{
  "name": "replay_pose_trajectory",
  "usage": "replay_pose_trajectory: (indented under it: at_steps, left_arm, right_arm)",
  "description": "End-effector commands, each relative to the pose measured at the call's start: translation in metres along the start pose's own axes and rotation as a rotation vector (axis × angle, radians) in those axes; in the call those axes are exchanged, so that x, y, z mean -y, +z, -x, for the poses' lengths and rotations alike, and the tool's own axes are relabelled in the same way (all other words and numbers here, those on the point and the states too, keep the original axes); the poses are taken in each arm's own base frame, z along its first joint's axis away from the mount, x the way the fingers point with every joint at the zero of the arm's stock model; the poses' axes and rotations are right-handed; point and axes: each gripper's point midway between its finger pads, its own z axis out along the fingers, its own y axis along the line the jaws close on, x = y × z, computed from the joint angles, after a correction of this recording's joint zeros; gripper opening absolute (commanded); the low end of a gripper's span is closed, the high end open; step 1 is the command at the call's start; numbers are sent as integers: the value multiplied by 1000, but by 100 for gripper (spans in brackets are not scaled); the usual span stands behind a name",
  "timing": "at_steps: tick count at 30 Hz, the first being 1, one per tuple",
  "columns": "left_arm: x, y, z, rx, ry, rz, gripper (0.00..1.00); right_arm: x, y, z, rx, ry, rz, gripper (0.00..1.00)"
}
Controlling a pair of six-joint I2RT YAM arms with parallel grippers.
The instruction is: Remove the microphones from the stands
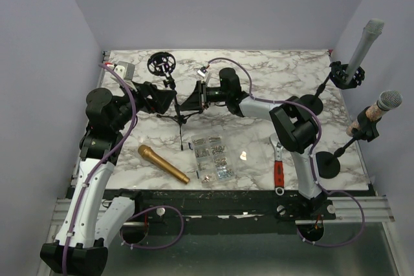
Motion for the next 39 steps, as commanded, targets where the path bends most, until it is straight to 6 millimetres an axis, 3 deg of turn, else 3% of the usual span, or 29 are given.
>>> replay_pose_trajectory:
  at_steps: [1, 4, 16, 20, 27, 39]
  left_arm:
    - [9, -1, 2, 12, 11, -45, 91]
    - [9, -2, 2, 14, 10, -45, 91]
    - [4, -5, 6, 34, 10, -5, 91]
    - [-9, -13, 13, 76, 31, 94, 91]
    - [-37, -28, 20, 131, 32, 276, 91]
    - [-47, -37, 23, 167, 24, 352, 91]
  right_arm:
    - [12, 1, -2, -14, -3, -29, 15]
    - [24, -1, -3, 0, -17, -89, 1]
    - [75, -28, 3, 101, -159, -442, 1]
    - [88, -40, 8, 133, -257, -600, 1]
    - [88, -50, 11, 207, -473, -798, 1]
    - [83, -44, 5, 265, -857, -1033, 1]
